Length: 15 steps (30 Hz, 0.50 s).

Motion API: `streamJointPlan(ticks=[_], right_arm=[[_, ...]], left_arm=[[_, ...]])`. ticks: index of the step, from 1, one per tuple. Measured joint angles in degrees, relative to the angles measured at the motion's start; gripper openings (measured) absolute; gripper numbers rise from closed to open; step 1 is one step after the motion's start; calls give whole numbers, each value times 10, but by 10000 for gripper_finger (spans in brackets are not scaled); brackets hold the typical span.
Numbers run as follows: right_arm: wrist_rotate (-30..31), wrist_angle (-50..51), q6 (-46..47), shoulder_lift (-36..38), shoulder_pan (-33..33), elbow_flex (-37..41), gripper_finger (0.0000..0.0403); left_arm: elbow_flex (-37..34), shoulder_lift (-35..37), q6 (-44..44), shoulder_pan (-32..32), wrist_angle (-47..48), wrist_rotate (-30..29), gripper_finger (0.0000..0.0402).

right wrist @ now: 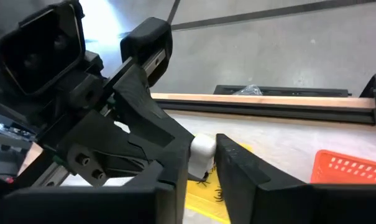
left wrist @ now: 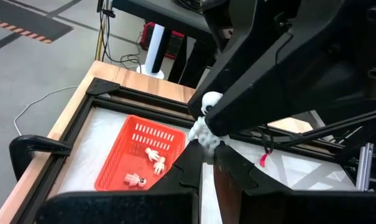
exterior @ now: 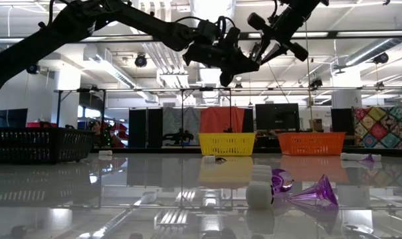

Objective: Sort Halloween decoration
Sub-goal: Put the white skeleton toy into the orange bin

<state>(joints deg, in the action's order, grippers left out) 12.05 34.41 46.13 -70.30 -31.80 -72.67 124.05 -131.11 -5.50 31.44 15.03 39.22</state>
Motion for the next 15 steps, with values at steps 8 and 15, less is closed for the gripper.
streamJointPlan(ticks=[8, 15], right_arm=[[5, 0, -39, 0, 0, 0, 18], [1, 5, -69, 1, 0, 0, 15]], left_arm=[[0, 0, 0, 0, 0, 8, 2], [13, 0, 0, 0, 9, 9, 11]])
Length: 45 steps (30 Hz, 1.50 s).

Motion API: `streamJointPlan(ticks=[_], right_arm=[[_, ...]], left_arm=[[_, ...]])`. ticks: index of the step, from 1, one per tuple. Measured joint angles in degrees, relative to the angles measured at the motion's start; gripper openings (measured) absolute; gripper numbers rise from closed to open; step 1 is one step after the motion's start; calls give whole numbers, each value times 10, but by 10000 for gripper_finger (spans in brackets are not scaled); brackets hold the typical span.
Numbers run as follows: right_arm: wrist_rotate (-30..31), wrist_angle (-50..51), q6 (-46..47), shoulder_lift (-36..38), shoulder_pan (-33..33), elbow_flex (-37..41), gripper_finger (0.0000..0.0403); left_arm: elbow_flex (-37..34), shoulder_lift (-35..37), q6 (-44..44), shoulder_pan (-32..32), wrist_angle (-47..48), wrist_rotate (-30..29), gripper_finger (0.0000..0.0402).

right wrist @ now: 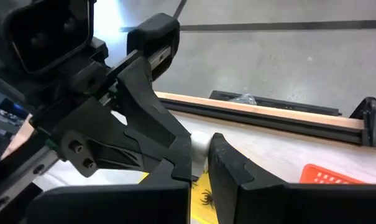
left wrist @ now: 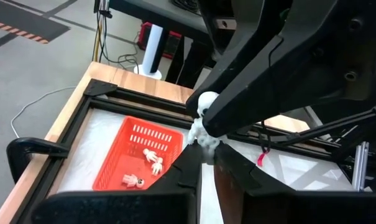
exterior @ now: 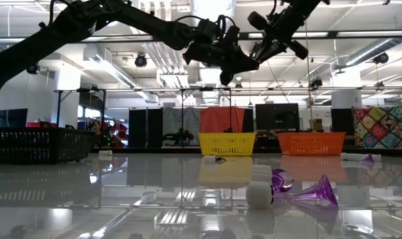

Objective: Sort Halloween decoration
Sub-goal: Put the white skeleton toy into the orange bin

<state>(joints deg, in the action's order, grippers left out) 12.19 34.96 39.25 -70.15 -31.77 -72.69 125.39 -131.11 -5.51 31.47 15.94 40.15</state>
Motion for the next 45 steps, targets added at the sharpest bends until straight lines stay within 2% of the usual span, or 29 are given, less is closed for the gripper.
streamJointPlan(ticks=[9, 14, 20, 24, 33, 39, 45], right_arm=[[8, 34, -34, 10, -1, 1, 14], [24, 114, -47, 15, -2, 1, 13], [31, 257, -55, 15, -2, 7, 13], [57, 299, -56, 14, -2, 26, 13], [59, 279, -55, 14, -3, 116, 13], [59, 187, -54, 14, -13, 187, 13], [60, 134, -54, 14, -29, 226, 15]], left_arm=[[24, 1, 44, 1, 75, 3, 70], [24, 4, 51, 4, 111, -2, 89], [25, 9, 103, 13, 239, -5, 91], [25, 9, 148, 14, 325, -7, 91], [25, 9, 216, 14, 470, -8, 91], [25, 9, 245, 13, 548, -7, 91], [25, 9, 279, 14, 616, -8, 91]])
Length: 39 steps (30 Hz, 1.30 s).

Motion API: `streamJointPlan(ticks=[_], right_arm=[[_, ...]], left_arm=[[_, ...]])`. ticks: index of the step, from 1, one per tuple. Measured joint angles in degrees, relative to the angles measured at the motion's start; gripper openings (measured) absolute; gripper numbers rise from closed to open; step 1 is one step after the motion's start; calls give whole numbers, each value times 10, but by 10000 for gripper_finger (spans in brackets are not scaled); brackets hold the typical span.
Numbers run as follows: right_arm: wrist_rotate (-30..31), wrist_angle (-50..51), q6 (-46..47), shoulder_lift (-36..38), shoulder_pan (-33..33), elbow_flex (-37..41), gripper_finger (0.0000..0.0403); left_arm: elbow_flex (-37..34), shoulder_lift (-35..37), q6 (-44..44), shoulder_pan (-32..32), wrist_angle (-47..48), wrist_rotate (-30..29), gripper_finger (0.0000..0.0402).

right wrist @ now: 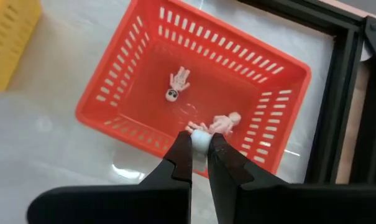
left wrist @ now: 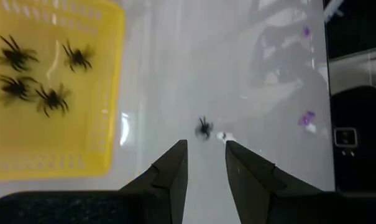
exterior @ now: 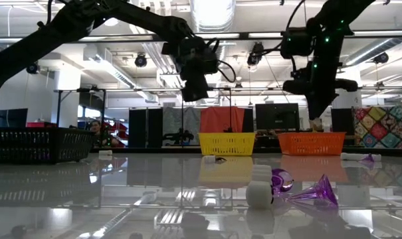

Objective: Sort Halloween decoration
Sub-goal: Put the white skeleton toy into the orange bin, then put the black spider toy into the yellow bin

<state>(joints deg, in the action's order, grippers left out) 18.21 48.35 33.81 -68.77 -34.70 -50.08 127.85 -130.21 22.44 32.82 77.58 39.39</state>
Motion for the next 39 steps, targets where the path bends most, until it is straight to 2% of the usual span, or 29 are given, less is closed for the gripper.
streamJointPlan(ticks=[4, 10, 19, 24, 33, 39], right_arm=[[4, -12, 0, 0, -10, 11, 43], [57, -12, 0, 0, -12, 13, 96], [53, -12, 1, 0, -12, 13, 134], [-16, -9, 22, 0, -12, -9, 136], [-127, -7, 22, 0, -9, -68, 137], [-180, -2, 23, 0, 16, -81, 137]], left_arm=[[0, 0, 11, 0, 27, 0, 91], [0, 0, 16, 0, 59, -2, 91], [-1, 7, 25, -1, 112, -59, 91], [-2, 27, 25, -2, 125, -71, 91], [-2, 95, 6, 0, 125, -184, 91], [-5, 155, -10, 0, 124, -207, 91]])
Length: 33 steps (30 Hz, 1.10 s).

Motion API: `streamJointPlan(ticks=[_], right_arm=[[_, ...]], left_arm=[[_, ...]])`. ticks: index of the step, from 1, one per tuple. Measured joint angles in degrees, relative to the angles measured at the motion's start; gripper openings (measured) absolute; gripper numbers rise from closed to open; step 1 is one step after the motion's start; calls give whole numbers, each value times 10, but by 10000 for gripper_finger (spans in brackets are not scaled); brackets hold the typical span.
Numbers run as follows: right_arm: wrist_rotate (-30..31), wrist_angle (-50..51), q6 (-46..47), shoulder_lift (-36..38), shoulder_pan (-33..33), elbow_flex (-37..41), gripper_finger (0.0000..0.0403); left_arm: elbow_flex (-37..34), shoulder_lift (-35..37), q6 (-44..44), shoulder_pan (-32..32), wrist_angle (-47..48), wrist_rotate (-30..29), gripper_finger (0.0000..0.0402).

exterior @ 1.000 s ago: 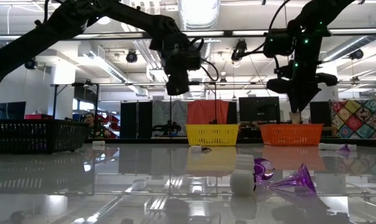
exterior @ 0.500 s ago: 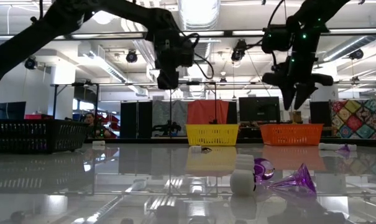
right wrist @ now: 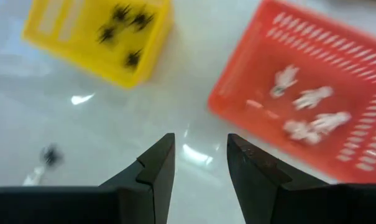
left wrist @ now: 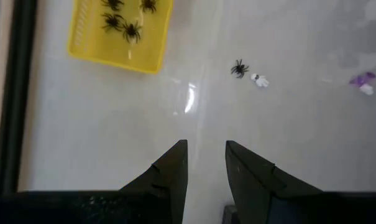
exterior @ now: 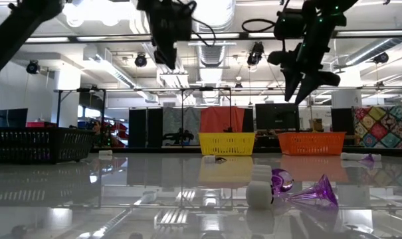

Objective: Sort Halloween decoration
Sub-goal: Put the black spider toy into the yellow bin

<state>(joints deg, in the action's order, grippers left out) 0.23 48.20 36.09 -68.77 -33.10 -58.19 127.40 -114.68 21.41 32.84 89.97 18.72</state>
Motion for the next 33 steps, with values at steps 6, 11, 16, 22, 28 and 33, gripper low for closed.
streamJointPlan(ticks=[6, 11, 16, 22, 28, 33], right_arm=[[-31, 0, 4, -1, 65, 4, 137], [-33, -12, 14, -7, 126, 5, 137], [-33, -17, 8, -16, 179, 5, 137], [-33, -94, -14, -52, 213, 5, 137], [-33, -178, -8, -123, 221, 3, 137], [-33, -167, -6, -188, 224, -41, 137]], left_arm=[[-31, 79, -35, 0, 1, -3, 91], [-59, 136, -61, -2, 0, -4, 91], [-74, 179, -73, -2, 1, -4, 91], [-74, 203, -76, -2, 1, -35, 91], [-76, 213, -80, -2, 1, -56, 91], [-78, 227, -60, -2, 0, -58, 91]])
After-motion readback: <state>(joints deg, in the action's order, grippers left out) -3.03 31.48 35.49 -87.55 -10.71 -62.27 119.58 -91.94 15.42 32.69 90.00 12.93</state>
